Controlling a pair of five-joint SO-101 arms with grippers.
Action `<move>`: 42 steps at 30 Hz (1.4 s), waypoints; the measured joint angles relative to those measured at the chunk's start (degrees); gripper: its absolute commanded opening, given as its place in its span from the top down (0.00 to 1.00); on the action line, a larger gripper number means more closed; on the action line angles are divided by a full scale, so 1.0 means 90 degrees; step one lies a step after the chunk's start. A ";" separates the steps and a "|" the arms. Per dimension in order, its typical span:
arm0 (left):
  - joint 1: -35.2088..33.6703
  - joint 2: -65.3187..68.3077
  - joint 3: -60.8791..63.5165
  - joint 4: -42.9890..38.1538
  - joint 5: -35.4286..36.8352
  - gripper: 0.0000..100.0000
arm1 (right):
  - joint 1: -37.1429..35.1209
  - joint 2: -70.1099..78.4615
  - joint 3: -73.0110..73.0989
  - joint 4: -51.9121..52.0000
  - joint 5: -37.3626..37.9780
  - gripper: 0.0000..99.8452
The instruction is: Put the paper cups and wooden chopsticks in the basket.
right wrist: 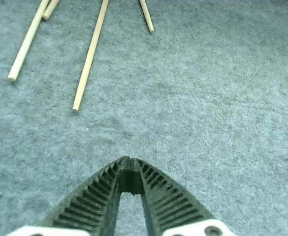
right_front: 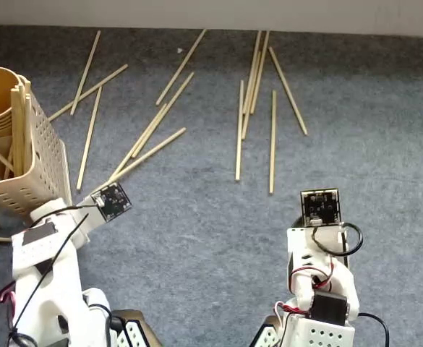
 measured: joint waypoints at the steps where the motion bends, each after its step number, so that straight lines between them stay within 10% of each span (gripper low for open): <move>1: 0.0049 0.0000 -0.0020 0.0000 0.0000 0.81 | 0.0000 0.0000 0.0000 0.0000 0.0000 0.99; 17: -0.2559 0.0010 -0.0518 -0.0313 0.0000 0.82 | 0.0000 0.0000 0.0000 0.0000 0.0000 0.99; 27: -0.4337 0.0020 0.0176 -0.3477 0.0000 0.82 | 0.0000 0.0000 0.0000 0.0000 0.0000 0.99; 33: -0.4269 0.0020 0.1260 -0.4825 0.0000 0.81 | 0.0000 0.0000 0.0000 0.0000 0.0000 0.99; 42: -0.2716 0.0010 0.1758 -0.4171 0.0000 0.81 | 0.0000 0.0000 0.0000 0.0000 0.0000 0.99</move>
